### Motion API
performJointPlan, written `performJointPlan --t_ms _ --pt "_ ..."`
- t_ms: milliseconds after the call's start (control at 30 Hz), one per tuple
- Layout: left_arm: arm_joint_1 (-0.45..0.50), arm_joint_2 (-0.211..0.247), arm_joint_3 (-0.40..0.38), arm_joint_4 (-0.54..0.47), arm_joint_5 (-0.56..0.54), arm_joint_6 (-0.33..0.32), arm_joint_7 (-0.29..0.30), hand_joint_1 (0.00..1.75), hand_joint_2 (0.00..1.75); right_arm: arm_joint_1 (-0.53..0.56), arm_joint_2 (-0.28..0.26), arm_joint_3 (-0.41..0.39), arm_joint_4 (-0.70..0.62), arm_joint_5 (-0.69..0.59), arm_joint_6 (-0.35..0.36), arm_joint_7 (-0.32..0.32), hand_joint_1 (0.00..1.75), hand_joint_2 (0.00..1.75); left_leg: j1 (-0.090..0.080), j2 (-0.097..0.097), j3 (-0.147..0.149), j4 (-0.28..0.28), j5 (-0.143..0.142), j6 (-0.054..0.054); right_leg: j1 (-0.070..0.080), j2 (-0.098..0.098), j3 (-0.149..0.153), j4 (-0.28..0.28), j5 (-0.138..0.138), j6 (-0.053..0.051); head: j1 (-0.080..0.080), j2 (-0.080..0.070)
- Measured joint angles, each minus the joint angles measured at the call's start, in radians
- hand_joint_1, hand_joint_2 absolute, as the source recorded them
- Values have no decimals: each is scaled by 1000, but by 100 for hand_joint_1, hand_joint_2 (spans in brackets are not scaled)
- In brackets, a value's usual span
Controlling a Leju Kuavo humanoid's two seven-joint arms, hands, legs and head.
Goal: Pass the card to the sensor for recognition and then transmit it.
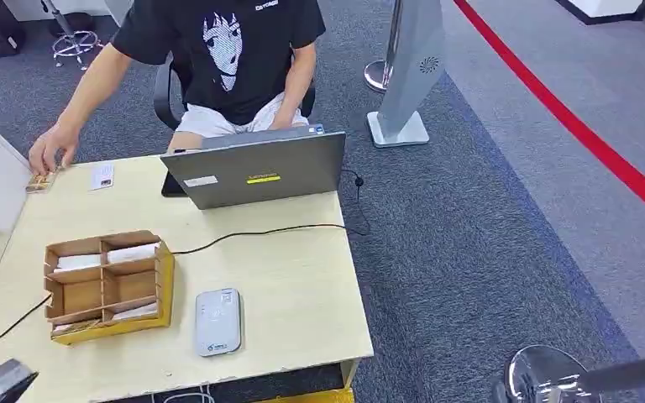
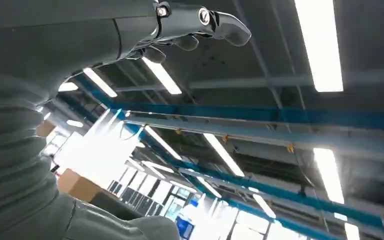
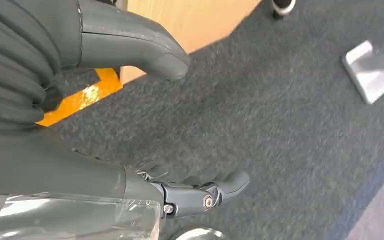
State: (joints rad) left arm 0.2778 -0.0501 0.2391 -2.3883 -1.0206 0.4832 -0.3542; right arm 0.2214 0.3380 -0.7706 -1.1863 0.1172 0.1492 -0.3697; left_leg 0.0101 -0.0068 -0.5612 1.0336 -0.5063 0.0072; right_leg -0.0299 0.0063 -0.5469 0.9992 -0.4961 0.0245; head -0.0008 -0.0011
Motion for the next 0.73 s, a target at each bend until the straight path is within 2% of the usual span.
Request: performJointPlan --t_ms 133,233,333,500,567,633,733 --pt "100 -98 53 -44 41 68 -102 0 175 31 3 15 -34 -29 -47 30 0 175 0 0 0 0 0 0 0 0 1 -1 0 0 0 0" --pt "140 -152 71 -44 78 118 -124 0 175 36 5 17 -48 -41 -67 43 0 175 0 0 0 0 0 1 0 0 1 -1 0 0 0 0" --pt "163 -190 86 -44 135 106 -128 0 175 37 5 16 -53 -43 -71 43 0 175 0 0 2 0 0 1 0 0 2 -1 0 0 0 0" --pt "203 -256 115 -49 464 80 -126 0 175 63 7 54 -98 -107 -152 88 0 175 0 0 3 0 0 1 0 0 3 -1 0 0 0 0" --pt "220 -269 124 -46 632 39 -117 0 175 71 8 69 -109 -149 -176 101 0 175 0 0 3 0 0 1 0 0 3 -1 0 0 0 0" --pt "228 -278 153 -23 823 -34 -116 0 175 75 8 78 -113 -168 -193 105 0 175 0 0 3 0 0 1 0 0 3 -1 0 0 -1 0" --pt "233 -288 196 14 896 -78 -130 0 175 75 8 79 -113 -166 -195 105 0 175 0 0 3 0 0 1 0 0 3 -1 0 0 0 0"
